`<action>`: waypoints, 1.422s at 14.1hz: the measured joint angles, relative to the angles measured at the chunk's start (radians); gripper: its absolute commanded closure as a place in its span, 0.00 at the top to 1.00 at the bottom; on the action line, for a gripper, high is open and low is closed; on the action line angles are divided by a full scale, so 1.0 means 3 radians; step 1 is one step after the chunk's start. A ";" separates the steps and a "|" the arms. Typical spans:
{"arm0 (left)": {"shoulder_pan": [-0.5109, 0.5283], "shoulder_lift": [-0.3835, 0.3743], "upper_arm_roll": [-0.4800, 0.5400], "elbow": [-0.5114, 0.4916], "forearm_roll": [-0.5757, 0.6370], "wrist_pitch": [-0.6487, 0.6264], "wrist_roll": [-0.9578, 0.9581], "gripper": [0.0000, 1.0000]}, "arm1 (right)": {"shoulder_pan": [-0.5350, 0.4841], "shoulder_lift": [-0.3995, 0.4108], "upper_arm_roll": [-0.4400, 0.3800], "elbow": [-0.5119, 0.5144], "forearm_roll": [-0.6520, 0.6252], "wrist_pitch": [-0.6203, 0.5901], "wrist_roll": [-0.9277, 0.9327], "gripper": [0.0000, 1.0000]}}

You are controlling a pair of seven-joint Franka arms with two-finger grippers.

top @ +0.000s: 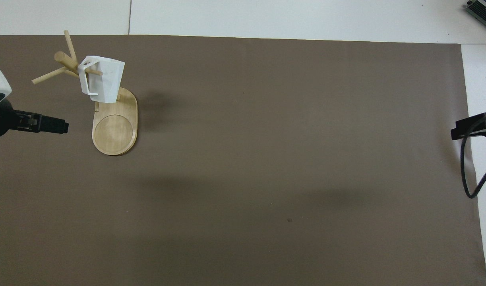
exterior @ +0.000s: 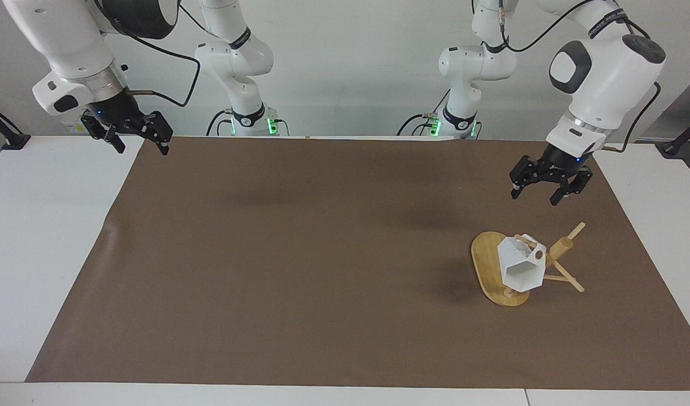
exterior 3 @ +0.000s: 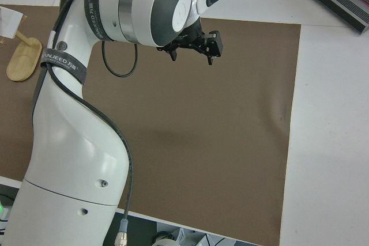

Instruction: Hang cup on rack

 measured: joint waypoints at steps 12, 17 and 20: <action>-0.0007 0.0003 -0.0043 0.0246 0.0210 -0.0363 -0.0016 1.00 | 0.0000 0.0000 0.0000 -0.0001 0.0000 0.0000 0.0000 1.00; -0.0011 0.0031 -0.0050 0.0347 0.0233 -0.0367 -0.0016 1.00 | 0.0000 0.0000 0.0000 -0.0001 0.0000 0.0000 0.0000 1.00; -0.0014 0.0080 -0.0051 0.0407 0.0233 -0.0384 -0.0016 1.00 | 0.0000 0.0000 0.0000 -0.0001 0.0000 0.0000 0.0000 1.00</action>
